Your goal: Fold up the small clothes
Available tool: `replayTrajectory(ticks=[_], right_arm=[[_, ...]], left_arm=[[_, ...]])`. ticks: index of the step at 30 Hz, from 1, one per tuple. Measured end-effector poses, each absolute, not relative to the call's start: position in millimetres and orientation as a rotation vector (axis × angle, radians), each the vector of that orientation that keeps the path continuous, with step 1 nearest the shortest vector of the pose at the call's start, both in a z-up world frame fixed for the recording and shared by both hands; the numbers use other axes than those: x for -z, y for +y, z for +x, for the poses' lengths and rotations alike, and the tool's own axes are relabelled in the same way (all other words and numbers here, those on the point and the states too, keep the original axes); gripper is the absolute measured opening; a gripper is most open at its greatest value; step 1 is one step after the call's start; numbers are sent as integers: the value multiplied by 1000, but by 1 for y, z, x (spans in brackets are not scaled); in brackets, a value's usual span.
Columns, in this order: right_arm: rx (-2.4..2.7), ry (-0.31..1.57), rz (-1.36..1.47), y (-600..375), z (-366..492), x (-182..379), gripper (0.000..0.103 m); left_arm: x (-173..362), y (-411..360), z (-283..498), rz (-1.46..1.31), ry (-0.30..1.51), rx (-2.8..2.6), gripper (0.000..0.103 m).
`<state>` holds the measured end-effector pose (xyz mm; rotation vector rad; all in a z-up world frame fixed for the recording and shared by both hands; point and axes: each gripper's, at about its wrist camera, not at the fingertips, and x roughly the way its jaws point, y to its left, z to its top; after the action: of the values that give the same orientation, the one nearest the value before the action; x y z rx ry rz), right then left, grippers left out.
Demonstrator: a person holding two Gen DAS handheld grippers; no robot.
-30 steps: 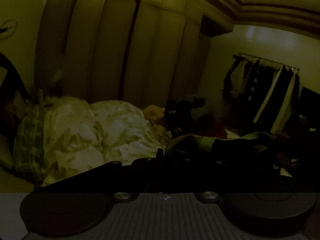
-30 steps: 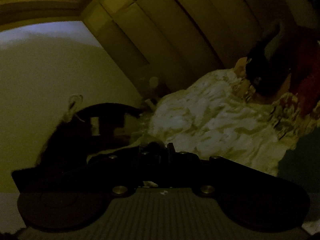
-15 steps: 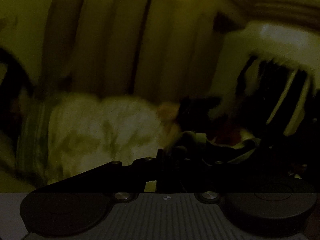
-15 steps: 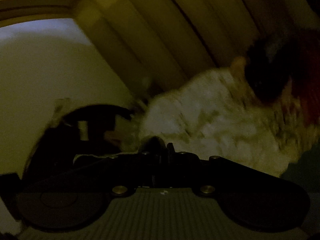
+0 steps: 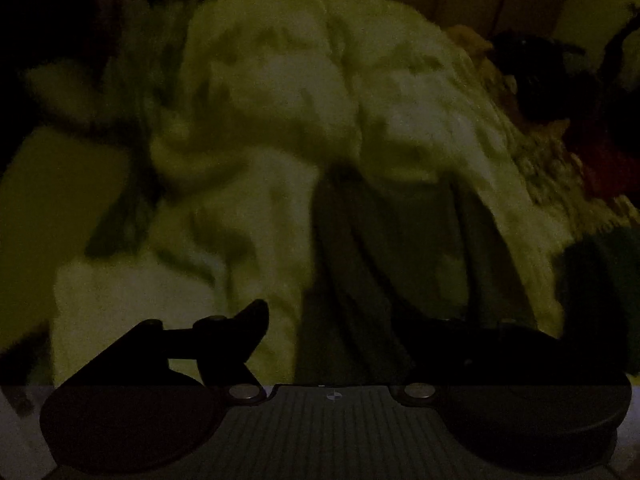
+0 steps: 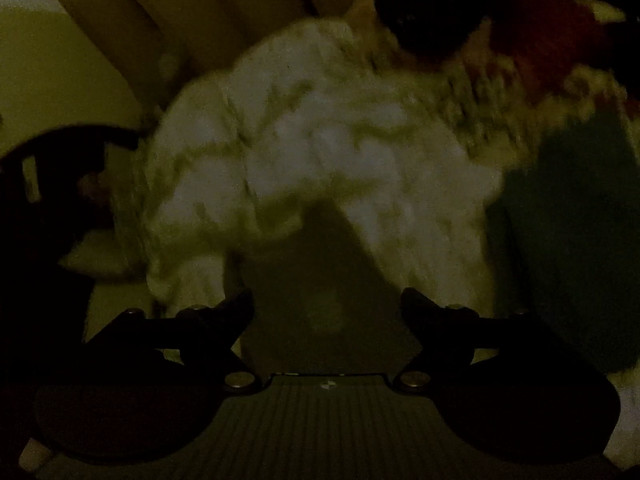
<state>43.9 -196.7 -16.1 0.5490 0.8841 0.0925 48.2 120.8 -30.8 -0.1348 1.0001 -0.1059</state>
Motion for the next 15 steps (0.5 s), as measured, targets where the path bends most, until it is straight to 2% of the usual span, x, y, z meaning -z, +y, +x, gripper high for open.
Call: replayTrajectory(ticks=[2, 9, 15], right_arm=[[-72, 934, 508, -198, 36, 28, 72], [-17, 1054, 444, -213, 2, 61, 74], [26, 1179, 532, -226, -22, 96, 74]], left_arm=[[38, 112, 33, -114, 1034, 148, 103], [74, 75, -8, -61, 1171, 258, 103], [110, 51, -37, -41, 1247, 319, 103]])
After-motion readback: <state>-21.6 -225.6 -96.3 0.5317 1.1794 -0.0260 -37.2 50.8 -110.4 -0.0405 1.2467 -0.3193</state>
